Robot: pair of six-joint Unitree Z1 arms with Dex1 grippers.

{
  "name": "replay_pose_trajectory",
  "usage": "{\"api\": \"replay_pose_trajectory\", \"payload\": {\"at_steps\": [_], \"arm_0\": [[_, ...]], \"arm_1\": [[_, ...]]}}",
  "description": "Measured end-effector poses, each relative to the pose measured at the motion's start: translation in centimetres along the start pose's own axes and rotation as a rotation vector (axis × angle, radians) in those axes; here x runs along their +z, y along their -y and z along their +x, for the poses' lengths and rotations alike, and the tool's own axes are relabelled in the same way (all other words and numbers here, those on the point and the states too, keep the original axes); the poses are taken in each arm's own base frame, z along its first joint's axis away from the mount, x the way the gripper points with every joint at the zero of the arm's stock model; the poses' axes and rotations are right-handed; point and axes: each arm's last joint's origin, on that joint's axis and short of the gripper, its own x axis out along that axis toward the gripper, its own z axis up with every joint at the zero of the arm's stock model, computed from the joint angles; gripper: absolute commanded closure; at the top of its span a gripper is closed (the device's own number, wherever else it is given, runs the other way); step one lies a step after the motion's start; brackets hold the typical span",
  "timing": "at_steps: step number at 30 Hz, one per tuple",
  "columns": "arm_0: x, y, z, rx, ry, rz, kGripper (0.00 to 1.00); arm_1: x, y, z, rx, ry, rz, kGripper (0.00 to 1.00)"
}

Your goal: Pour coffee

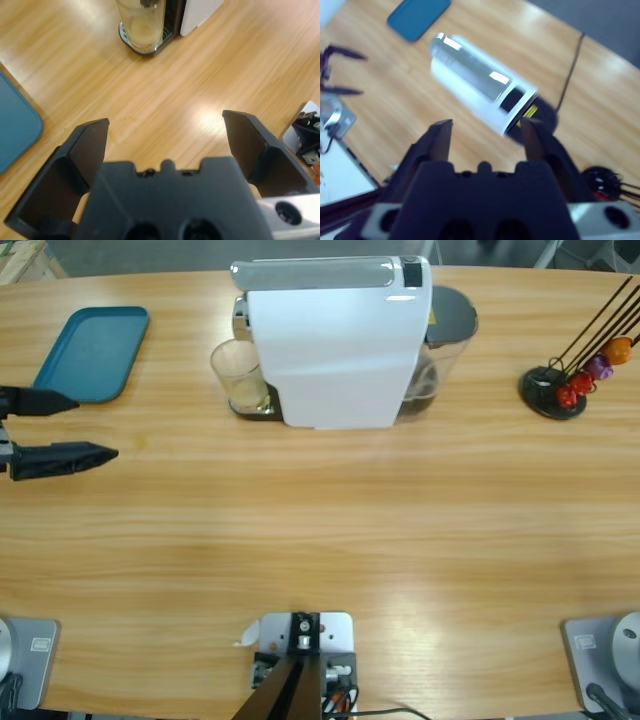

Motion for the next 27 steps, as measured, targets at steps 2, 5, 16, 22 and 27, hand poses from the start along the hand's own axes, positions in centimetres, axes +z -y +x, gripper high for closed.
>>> {"api": "replay_pose_trajectory", "payload": {"at_steps": [2,5,16,22,27], "arm_0": [[0.6,-0.1,-0.2,0.003,0.016,0.004,0.000],[1.2,-0.2,0.2,0.003,0.022,0.006,0.000],[3.7,-0.5,2.3,-0.025,-0.002,0.025,0.000],[3.5,-0.1,2.8,-0.043,-0.021,0.038,0.000],[3.2,0.0,2.9,-0.052,-0.029,0.037,0.000]], "arm_1": [[-3.0,-0.2,0.9,0.026,0.011,-0.012,0.000],[-8.6,-0.9,3.1,0.073,-0.018,-0.041,0.000],[-18.7,-1.1,5.6,0.125,0.017,-0.111,0.000],[-18.9,-1.0,5.5,0.107,0.039,-0.134,0.000],[-19.2,-0.8,5.6,0.084,0.035,-0.134,0.000]]}}
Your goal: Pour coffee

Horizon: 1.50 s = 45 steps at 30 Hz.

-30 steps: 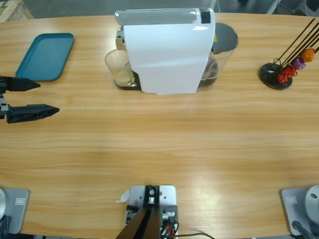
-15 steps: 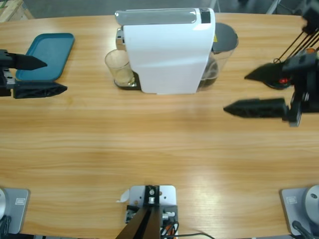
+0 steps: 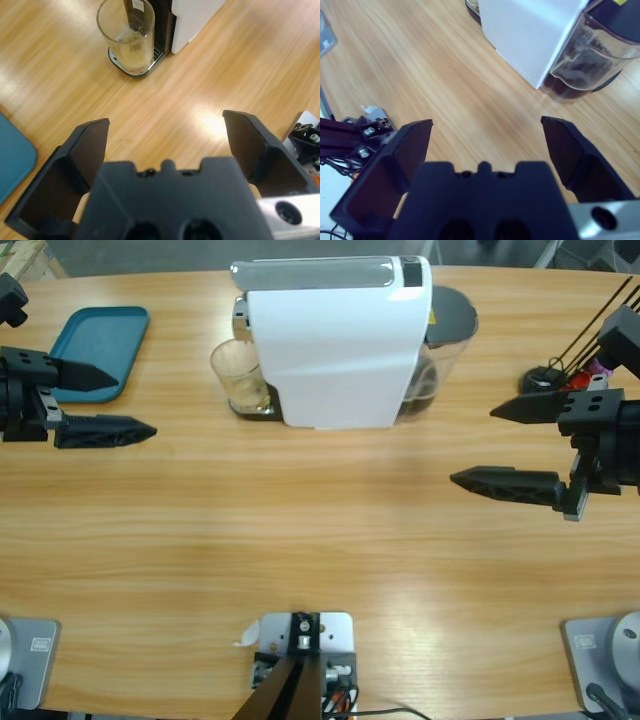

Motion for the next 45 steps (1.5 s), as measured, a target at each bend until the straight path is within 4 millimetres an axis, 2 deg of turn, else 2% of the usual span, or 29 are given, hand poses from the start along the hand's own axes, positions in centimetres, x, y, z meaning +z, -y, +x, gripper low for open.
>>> {"api": "replay_pose_trajectory", "payload": {"at_steps": [6,8,12,16,23,26,31,35,45], "arm_0": [[-1.4,1.6,0.8,-0.074,-0.049,0.032,0.000],[-1.7,1.8,0.4,-0.046,-0.044,0.039,0.000],[-2.2,1.8,-1.4,0.050,0.005,0.054,0.000],[-2.5,2.0,-2.2,0.060,0.022,0.063,0.000],[-2.5,1.9,-2.2,0.033,0.027,0.089,0.000],[-2.5,1.5,-2.4,-0.028,0.046,0.064,0.000],[-2.8,0.9,-2.6,-0.029,0.036,0.086,0.000],[-3.1,0.9,-2.6,-0.036,0.015,0.159,0.000],[-3.4,1.1,-2.6,-0.083,0.004,0.161,0.000]], "arm_1": [[0.1,0.1,-0.1,-0.029,0.025,0.062,0.009],[0.1,0.2,-0.1,-0.038,0.026,0.063,0.000],[0.1,0.6,0.0,-0.131,-0.004,0.068,0.000],[0.0,0.9,0.2,-0.168,-0.023,0.070,0.000],[0.6,0.9,0.0,-0.169,-0.003,0.066,0.000],[0.6,0.9,0.0,-0.169,-0.002,0.066,0.000],[0.5,0.9,0.0,-0.169,-0.012,0.067,0.000],[0.5,0.8,-0.3,-0.168,-0.033,0.037,0.000],[0.5,0.8,-0.6,-0.167,-0.034,0.007,0.000]]}}
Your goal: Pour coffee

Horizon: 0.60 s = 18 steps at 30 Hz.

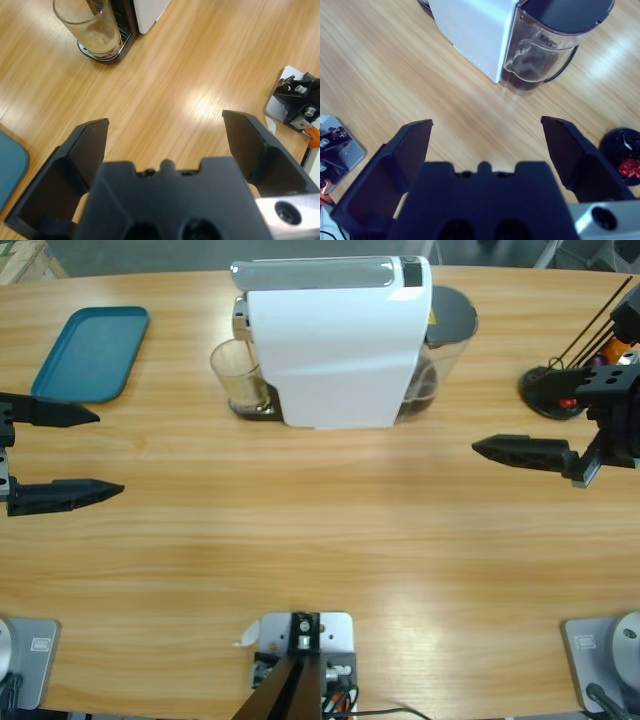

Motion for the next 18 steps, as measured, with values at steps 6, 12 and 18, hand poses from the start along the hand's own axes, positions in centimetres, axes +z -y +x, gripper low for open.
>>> {"api": "replay_pose_trajectory", "payload": {"at_steps": [6,12,18], "arm_0": [[0.00,-0.02,0.06,-0.001,-0.003,-0.001,0.000],[-0.01,-0.02,0.05,-0.001,-0.004,-0.002,0.000],[0.36,-0.54,-0.30,0.044,0.003,-0.010,0.000]], "arm_1": [[0.01,0.00,0.00,0.000,0.000,0.000,0.000],[0.02,0.00,-0.01,0.000,0.001,0.000,0.000],[0.03,0.00,-0.01,0.000,0.001,0.000,0.000]]}}
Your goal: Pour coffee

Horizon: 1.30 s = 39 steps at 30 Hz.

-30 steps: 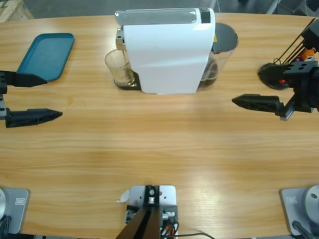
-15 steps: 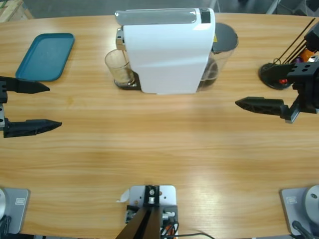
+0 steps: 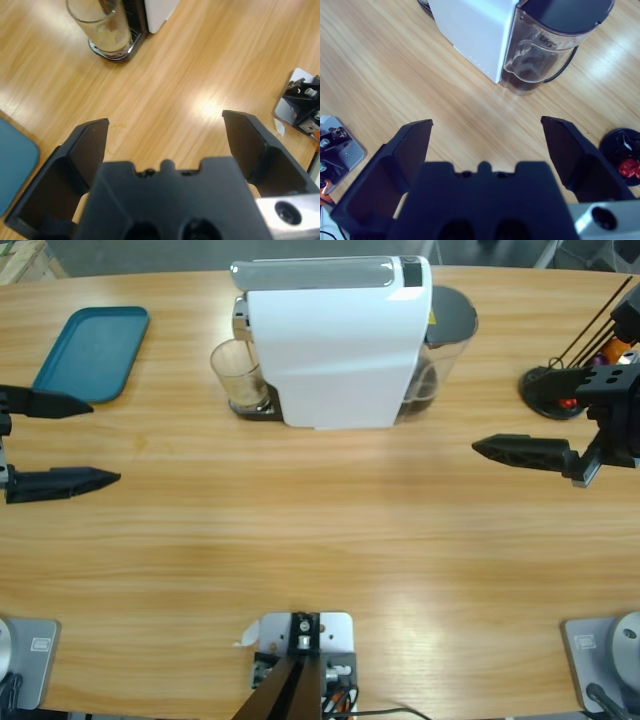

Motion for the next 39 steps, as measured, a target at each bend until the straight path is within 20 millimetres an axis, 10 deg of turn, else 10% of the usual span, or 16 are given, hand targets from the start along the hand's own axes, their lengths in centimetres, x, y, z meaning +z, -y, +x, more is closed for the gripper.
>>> {"api": "replay_pose_trajectory", "payload": {"at_steps": [39], "arm_0": [[2.4,-3.1,-0.6,0.112,0.074,-0.044,0.004]], "arm_1": [[0.8,0.0,-0.1,-0.001,0.015,-0.001,0.000]]}}
